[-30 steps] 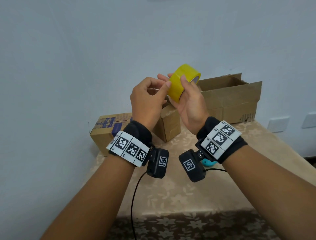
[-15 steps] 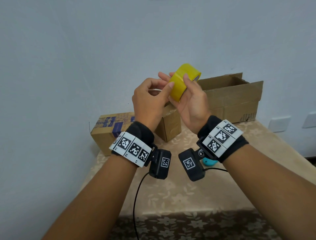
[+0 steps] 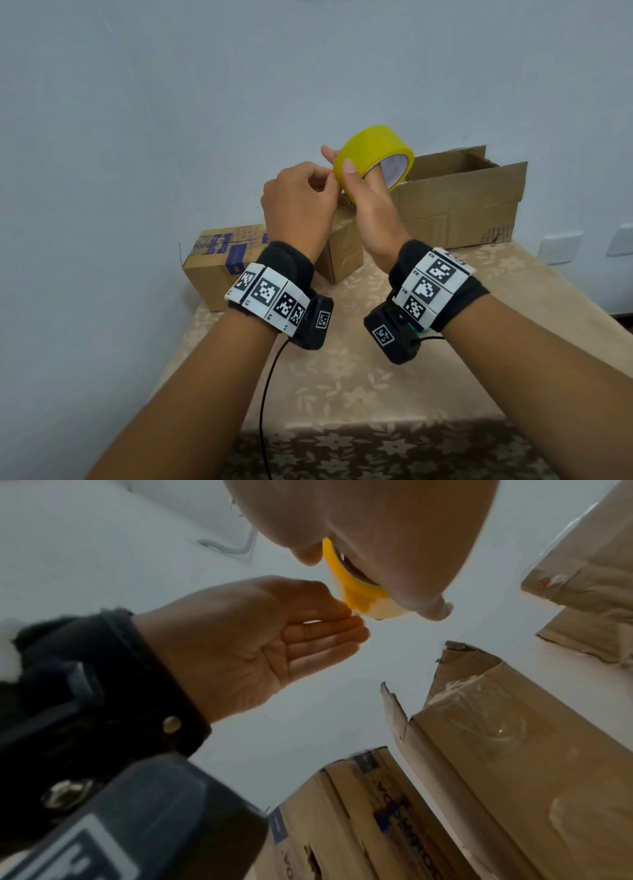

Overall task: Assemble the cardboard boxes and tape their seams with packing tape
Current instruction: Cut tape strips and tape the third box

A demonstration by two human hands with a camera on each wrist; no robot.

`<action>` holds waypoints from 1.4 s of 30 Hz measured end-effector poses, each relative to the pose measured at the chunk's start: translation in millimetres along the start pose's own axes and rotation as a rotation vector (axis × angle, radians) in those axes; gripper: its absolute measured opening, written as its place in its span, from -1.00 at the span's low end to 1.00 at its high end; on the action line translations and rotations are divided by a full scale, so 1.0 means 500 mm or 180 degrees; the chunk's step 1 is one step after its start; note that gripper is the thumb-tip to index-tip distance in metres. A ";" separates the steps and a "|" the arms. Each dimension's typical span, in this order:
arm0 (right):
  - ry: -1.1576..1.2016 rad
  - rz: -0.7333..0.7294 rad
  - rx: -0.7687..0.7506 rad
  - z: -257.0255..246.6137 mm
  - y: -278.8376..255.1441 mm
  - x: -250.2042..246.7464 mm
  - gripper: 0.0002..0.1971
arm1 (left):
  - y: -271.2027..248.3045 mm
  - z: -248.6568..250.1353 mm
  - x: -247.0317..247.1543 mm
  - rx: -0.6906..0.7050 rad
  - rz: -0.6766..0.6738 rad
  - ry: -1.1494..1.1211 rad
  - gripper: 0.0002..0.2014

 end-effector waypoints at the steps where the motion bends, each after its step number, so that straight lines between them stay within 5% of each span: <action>1: -0.0069 -0.0022 -0.0007 0.001 -0.001 0.001 -0.64 | 0.001 0.002 0.001 0.0044 -0.0011 0.0131 -0.77; 6: -0.0120 -0.0097 0.0020 0.004 -0.006 0.008 -0.56 | 0.002 0.004 0.005 0.0097 -0.0106 0.0592 -0.76; 15: 0.0369 -0.0043 0.0043 0.004 -0.003 0.014 -0.70 | 0.003 -0.023 0.003 -0.0189 -0.0212 0.0114 -0.82; 26: 0.0589 0.0137 -0.0005 0.017 0.010 -0.007 -0.71 | -0.010 0.017 -0.001 0.0174 -0.0049 -0.0140 -0.84; 34: 0.0320 0.0094 0.0041 0.018 0.005 0.001 -0.71 | -0.007 0.019 0.002 0.0232 -0.0063 0.0432 -0.70; 42: 0.0409 0.0050 0.0023 0.019 -0.001 0.009 -0.74 | 0.002 0.007 0.004 0.0147 -0.0103 0.0687 -0.78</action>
Point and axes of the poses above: each hand's wrist, its own y-axis towards the middle knuckle, its own x-axis out of the palm, z = x × y, the point moved 10 cm from there along y, towards the middle knuckle, and after that the axes turned 7 degrees about -x, right-handed, at the moved point
